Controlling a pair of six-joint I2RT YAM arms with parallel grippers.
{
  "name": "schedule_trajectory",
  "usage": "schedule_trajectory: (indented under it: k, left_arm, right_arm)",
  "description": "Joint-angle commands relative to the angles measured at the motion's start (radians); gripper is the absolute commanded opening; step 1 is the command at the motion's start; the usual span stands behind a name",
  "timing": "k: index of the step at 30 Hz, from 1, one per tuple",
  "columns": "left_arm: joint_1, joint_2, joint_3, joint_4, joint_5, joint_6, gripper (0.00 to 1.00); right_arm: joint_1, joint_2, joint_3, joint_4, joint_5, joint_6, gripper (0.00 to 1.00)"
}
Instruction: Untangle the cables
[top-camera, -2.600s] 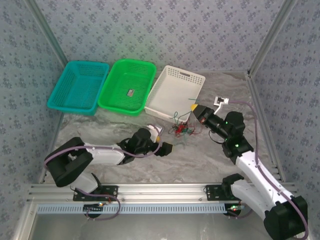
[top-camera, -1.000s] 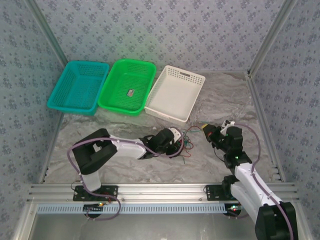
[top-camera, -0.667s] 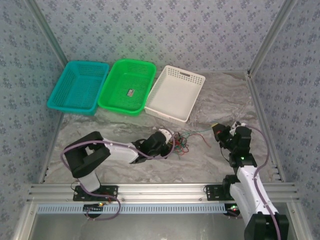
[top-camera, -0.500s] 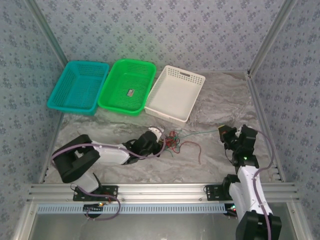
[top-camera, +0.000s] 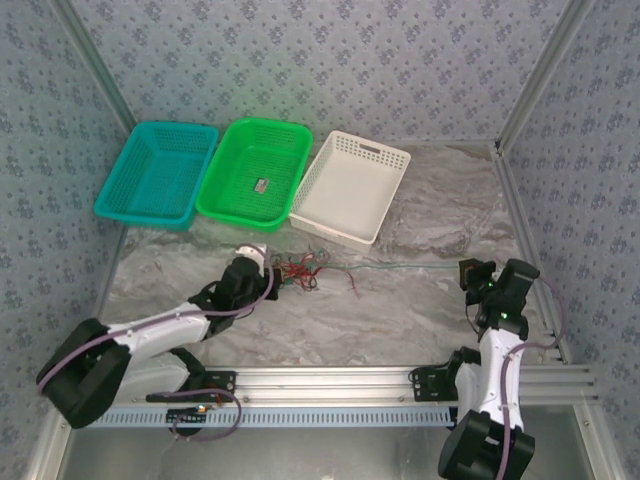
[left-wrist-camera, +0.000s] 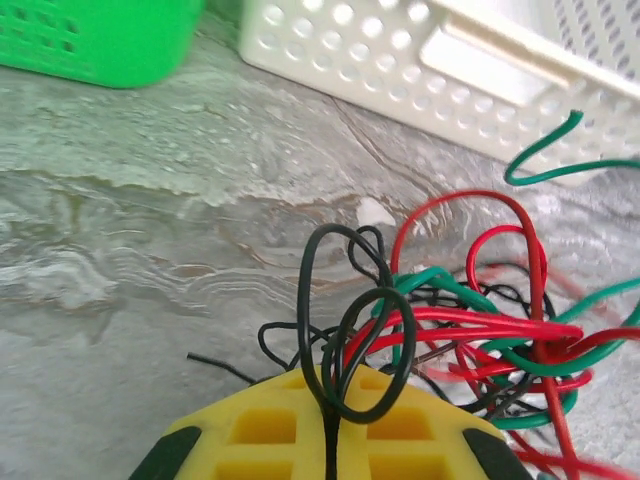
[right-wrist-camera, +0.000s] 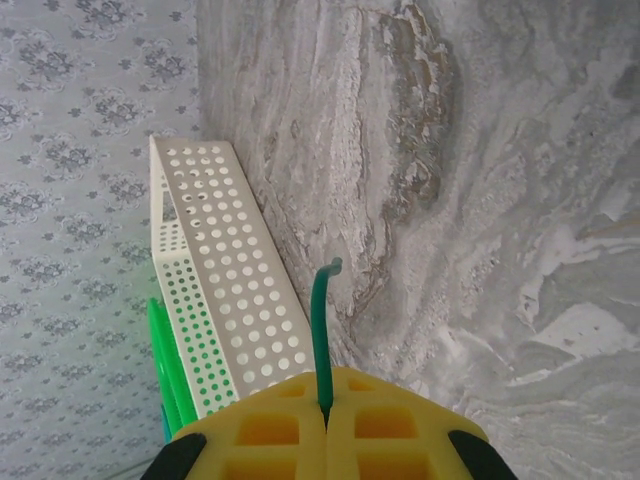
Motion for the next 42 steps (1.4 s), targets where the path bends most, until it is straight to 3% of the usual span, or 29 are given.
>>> schedule_trajectory:
  k: [1,6,13,19,23,26,30,36,42]
  left_arm:
    - [0.072,-0.084,-0.034,-0.187,-0.151,-0.067,0.0]
    - [0.157,-0.232,-0.05,-0.342,-0.199,-0.15,0.0]
    - [0.315,-0.38,-0.083,-0.493,-0.175,-0.225,0.0]
    - [0.432,-0.385,-0.081,-0.55,-0.138,-0.294,0.0]
    - [0.439,-0.373,-0.074,-0.512,-0.064,-0.251,0.0]
    - [0.438,-0.363,-0.064,-0.467,0.035,-0.222,0.0]
    - [0.407,-0.303,-0.021,-0.453,0.118,-0.194,0.0]
    - [0.297,-0.163,0.039,-0.424,0.095,-0.17,0.0]
    - [0.277,-0.103,0.04,-0.376,0.079,-0.193,0.0]
  right_arm:
    - [-0.046,-0.013,0.076,-0.003,0.072,-0.047,0.0]
    - [-0.047,-0.012,0.135,-0.052,0.116,-0.096,0.0]
    - [-0.092,-0.009,0.138,-0.045,0.166,-0.061,0.0]
    - [-0.221,-0.002,0.155,-0.003,0.117,-0.067,0.0]
    - [-0.185,-0.001,0.197,0.005,0.058,-0.12,0.0]
    - [-0.093,-0.002,0.233,0.062,-0.022,-0.173,0.0]
    - [0.135,0.009,0.326,0.149,-0.033,-0.247,0.0]
    - [0.479,0.17,0.597,0.149,-0.007,-0.377,0.0]
    - [0.691,0.412,0.952,0.122,-0.005,-0.489,0.0]
